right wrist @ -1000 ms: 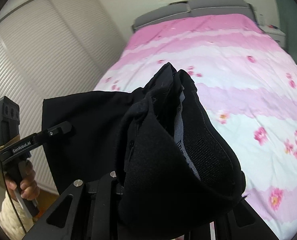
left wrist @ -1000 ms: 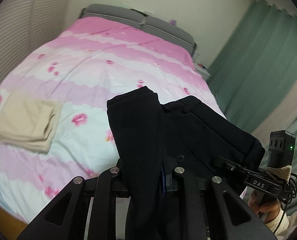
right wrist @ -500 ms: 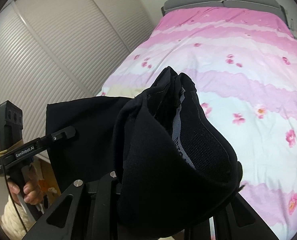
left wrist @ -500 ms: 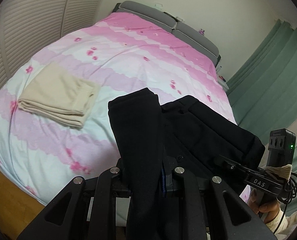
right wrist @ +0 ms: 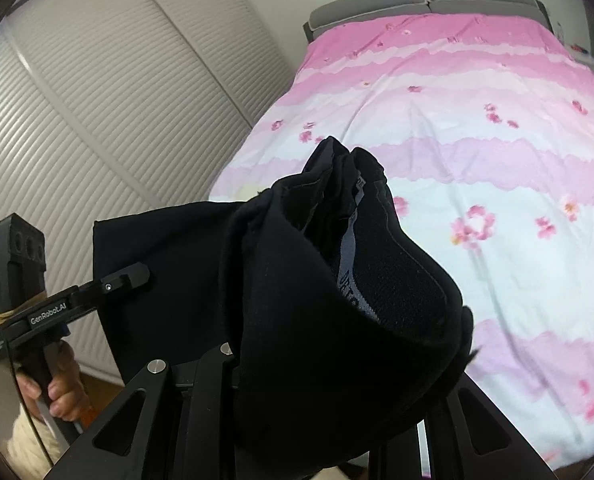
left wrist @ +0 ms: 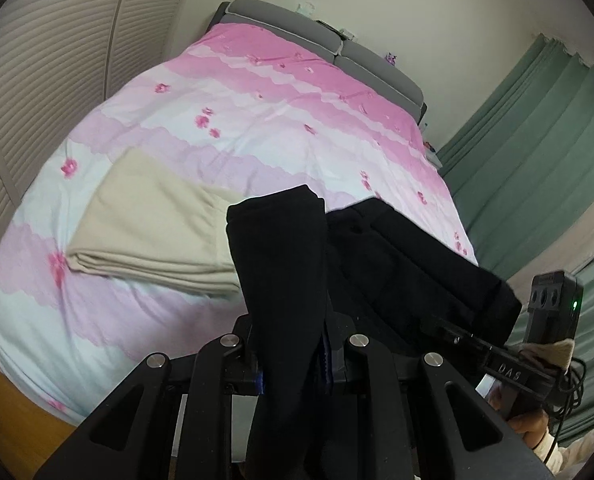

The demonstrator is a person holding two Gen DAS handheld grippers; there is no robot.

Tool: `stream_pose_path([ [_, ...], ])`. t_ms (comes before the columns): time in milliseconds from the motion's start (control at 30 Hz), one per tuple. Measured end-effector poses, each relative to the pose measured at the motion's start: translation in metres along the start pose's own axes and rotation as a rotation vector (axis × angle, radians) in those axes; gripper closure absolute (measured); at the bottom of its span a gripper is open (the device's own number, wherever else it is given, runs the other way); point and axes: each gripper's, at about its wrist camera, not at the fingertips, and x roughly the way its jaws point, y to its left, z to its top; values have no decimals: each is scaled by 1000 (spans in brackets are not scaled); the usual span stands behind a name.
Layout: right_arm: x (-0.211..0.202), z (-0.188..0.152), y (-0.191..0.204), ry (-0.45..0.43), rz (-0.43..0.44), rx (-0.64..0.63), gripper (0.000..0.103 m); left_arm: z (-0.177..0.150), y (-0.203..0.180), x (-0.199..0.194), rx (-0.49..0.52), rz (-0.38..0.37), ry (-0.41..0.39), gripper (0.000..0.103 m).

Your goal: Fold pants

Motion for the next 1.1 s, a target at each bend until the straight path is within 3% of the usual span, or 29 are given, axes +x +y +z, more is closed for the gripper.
stream_pose_path([
  [200,20,11,22,19,40,-7,76,26,42,-20,-86,29,-26,83],
  [300,33,19,29,16,73,-9,76,41,65,-24,-80,42,-28,84],
  [500,62,34,53,12,50,-7,76,82,116,-6,-70,19,8,85],
  [767,117,59,79,-76,-68,115,76,175,188,60,37,-76,137,85],
  [933,164,77,87,-104,-140,181,76,221,211,112,155,-63,216,85],
  [1100,212,94,84,-91,-202,226,76,253,227,162,229,-43,231,85],
])
